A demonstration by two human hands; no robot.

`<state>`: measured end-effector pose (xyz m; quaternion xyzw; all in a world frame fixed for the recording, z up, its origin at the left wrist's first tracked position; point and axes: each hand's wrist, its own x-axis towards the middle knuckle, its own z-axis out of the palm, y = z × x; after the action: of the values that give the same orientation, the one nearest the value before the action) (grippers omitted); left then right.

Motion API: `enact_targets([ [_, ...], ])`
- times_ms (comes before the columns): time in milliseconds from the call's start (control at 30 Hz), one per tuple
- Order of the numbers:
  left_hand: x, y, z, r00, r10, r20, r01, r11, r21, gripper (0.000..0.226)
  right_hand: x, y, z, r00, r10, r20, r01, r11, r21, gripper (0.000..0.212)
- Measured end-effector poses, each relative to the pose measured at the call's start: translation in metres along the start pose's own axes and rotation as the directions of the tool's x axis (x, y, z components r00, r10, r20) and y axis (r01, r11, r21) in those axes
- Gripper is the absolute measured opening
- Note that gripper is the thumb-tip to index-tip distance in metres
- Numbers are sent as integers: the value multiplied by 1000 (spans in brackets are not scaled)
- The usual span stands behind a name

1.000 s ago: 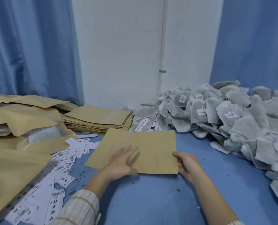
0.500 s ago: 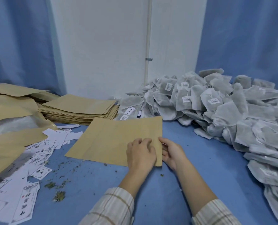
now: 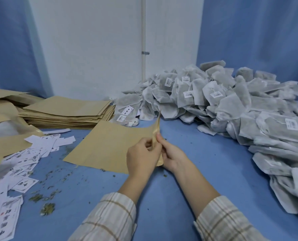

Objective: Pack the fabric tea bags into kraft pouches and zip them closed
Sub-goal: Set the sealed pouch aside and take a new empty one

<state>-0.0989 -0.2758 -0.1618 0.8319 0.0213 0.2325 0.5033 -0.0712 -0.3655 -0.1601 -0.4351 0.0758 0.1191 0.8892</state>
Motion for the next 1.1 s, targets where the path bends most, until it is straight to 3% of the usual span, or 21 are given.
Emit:
enact_targets([
  [100, 4, -9, 2, 997, -73, -25, 68, 984, -165, 14, 1, 7, 9, 1000, 12, -8, -11, 996, 84, 31],
  [200, 5, -16, 2, 991, -133, -18, 124, 959, -255, 23, 3, 12, 14, 993, -66, -95, 76, 991, 112, 22],
  [233, 4, -17, 2, 992, -126, -12, 119, 961, -250, 28, 3, 13, 15, 982, -125, -143, 130, 991, 28, 23],
  [300, 2, -16, 2, 996, -87, 2, 85, 977, -196, 36, 2, 13, 14, 923, -313, -224, 221, 907, -357, 31],
  [367, 2, -13, 1, 997, -74, 14, 75, 987, -139, 46, 0, 11, 12, 856, -489, -167, 247, 670, -700, 37],
  [400, 4, -12, 0, 996, -81, 22, 83, 989, -118, 50, -1, 11, 11, 847, -518, -116, 260, 595, -761, 39],
  [467, 9, -11, -1, 993, -108, 56, 112, 991, -73, 53, -4, 11, 10, 869, -492, -50, 272, 559, -783, 37],
  [600, 13, -13, -3, 993, -68, 96, 66, 998, 24, 39, -10, 15, 12, 900, -435, -31, 276, 623, -732, 32],
  [733, 13, -16, -6, 996, 43, 77, -54, 989, 140, 37, -10, 17, 13, 877, -480, 35, 283, 457, -843, 35],
  [900, 16, -18, -7, 997, 51, 58, -60, 985, 164, 40, -8, 21, 13, 842, -530, 103, 288, 280, -916, 41],
  [1000, 13, -14, -1, 999, 38, 18, -40, 993, 110, 42, -4, 26, 13, 816, -577, 25, 265, 336, -904, 40],
  [1100, 13, -13, 2, 997, -72, 2, 72, 997, 23, 43, -3, 28, 15, 836, -541, -94, 264, 546, -795, 38],
])
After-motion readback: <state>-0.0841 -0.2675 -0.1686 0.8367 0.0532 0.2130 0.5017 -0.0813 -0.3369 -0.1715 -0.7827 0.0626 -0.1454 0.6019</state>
